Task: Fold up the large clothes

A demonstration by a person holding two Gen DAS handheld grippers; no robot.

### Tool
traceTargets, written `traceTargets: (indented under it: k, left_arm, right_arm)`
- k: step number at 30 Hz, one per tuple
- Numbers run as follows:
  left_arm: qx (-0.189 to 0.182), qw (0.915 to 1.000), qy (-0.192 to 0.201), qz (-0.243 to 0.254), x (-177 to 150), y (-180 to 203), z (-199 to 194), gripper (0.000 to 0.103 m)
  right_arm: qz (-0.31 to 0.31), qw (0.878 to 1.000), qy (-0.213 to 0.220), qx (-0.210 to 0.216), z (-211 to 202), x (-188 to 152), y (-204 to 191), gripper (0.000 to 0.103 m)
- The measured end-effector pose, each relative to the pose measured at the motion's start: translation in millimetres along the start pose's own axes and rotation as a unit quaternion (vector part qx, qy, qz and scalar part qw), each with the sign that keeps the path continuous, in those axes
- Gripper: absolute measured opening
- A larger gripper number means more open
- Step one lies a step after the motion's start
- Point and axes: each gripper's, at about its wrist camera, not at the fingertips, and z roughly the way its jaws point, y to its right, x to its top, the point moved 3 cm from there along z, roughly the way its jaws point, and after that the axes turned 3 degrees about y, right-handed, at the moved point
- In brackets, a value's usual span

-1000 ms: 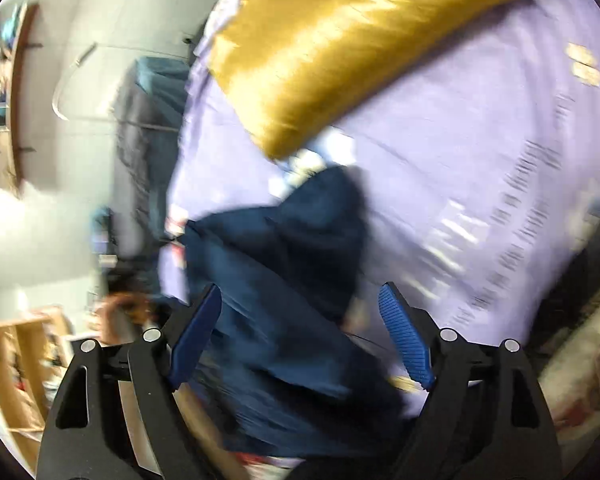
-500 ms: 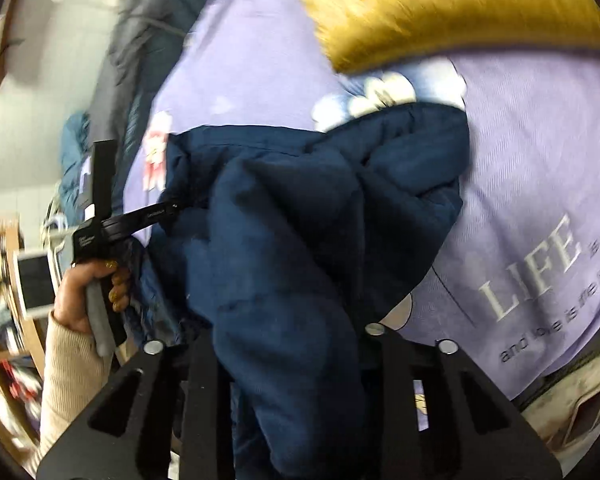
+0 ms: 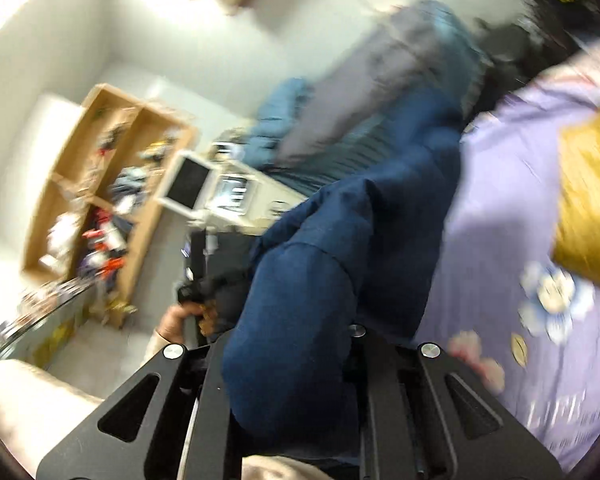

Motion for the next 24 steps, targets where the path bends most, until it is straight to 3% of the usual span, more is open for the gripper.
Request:
traceTargets:
  k: [5, 9, 11, 13, 14, 16, 17, 18, 19, 20, 21, 24]
  left_arm:
    - [-0.011, 0.9979, 0.038, -0.051, -28.3, -23.1, -68.9, 0.01]
    - [-0.008, 0.9951, 0.079, -0.058, -21.7, -26.7, -99.0, 0.01]
    - [-0.007, 0.9933, 0.095, -0.065, -2.9, -32.0, -96.6, 0.01]
    - [0.007, 0.9925, 0.102, -0.067, 15.5, -38.9, -84.4, 0.01]
    - [0.017, 0.9921, 0.102, -0.07, 26.3, -42.3, -74.9, 0.011]
    - [0.041, 0.9934, 0.082, -0.069, 46.1, -45.8, -37.7, 0.018]
    - [0.058, 0.9925, 0.079, -0.073, 51.0, -47.0, -22.6, 0.021]
    - [0.064, 0.9928, 0.075, -0.068, 55.2, -45.1, -5.8, 0.036]
    - [0.064, 0.9943, 0.064, -0.056, 57.6, -40.4, 13.5, 0.06]
    - [0.082, 0.9944, 0.04, -0.054, 57.8, -37.3, 38.8, 0.069]
    - [0.095, 0.9935, 0.031, -0.054, 55.9, -36.0, 51.7, 0.073]
    - [0.107, 0.9941, 0.009, -0.019, 41.9, -22.6, 88.4, 0.078]
  right_arm:
    - [-0.074, 0.993, 0.0, 0.087, -34.2, 23.4, -40.3, 0.012]
    - [-0.107, 0.985, -0.002, 0.134, -48.7, 49.0, -68.2, 0.012]
    - [-0.122, 0.987, 0.006, 0.105, -45.3, 69.3, -59.2, 0.012]
    - [-0.093, 0.993, 0.004, 0.072, -24.0, 95.0, -36.4, 0.012]
    - [-0.082, 0.996, 0.014, 0.033, -14.4, 105.6, -24.1, 0.014]
    - [-0.059, 0.997, 0.022, -0.049, 9.7, 124.4, 11.0, 0.023]
    - [-0.052, 0.994, 0.024, -0.089, 21.0, 129.7, 27.7, 0.038]
    - [-0.038, 0.99, 0.032, -0.135, 30.8, 132.5, 46.4, 0.065]
    - [-0.023, 0.982, 0.046, -0.183, 42.0, 132.7, 70.7, 0.078]
    - [-0.014, 0.976, 0.053, -0.211, 45.8, 132.1, 85.7, 0.085]
    - [0.009, 0.965, 0.062, -0.253, 49.5, 125.6, 105.6, 0.085]
    - [0.052, 0.953, 0.052, -0.295, 56.9, 95.8, 148.4, 0.085]
